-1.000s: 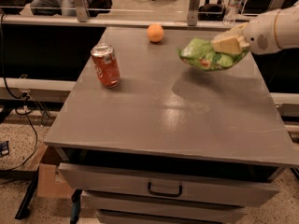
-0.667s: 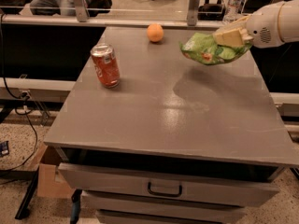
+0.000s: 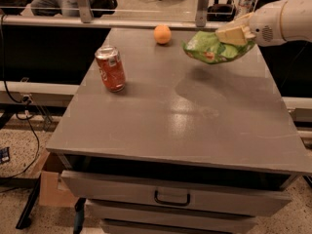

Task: Move green rice chip bag near orange

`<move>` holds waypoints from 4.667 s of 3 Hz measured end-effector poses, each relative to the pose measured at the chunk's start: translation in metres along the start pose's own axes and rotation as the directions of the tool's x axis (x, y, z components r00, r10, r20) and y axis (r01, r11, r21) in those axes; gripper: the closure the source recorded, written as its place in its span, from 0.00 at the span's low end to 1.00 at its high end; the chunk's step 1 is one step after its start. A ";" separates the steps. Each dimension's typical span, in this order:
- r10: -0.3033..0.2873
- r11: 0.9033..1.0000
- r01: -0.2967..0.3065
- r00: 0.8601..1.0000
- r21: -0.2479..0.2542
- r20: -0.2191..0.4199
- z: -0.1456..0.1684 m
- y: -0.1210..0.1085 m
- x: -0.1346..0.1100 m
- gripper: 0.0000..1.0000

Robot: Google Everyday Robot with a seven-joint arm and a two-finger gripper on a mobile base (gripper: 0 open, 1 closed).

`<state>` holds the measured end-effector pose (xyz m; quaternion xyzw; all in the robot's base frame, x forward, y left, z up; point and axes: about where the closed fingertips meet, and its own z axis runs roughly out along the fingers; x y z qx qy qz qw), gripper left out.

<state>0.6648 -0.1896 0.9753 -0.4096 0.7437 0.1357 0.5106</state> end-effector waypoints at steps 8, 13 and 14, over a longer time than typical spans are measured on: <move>-0.018 0.986 0.002 0.995 0.166 0.094 0.091 -0.103 -0.016 0.37; 0.018 0.848 -0.100 0.987 0.520 0.161 -0.054 -0.136 -0.010 0.00; 0.047 0.796 -0.154 0.980 0.585 0.193 -0.073 -0.153 -0.001 0.00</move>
Offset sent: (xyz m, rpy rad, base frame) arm 0.1050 0.0166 0.0182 0.0244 -0.1576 -0.0263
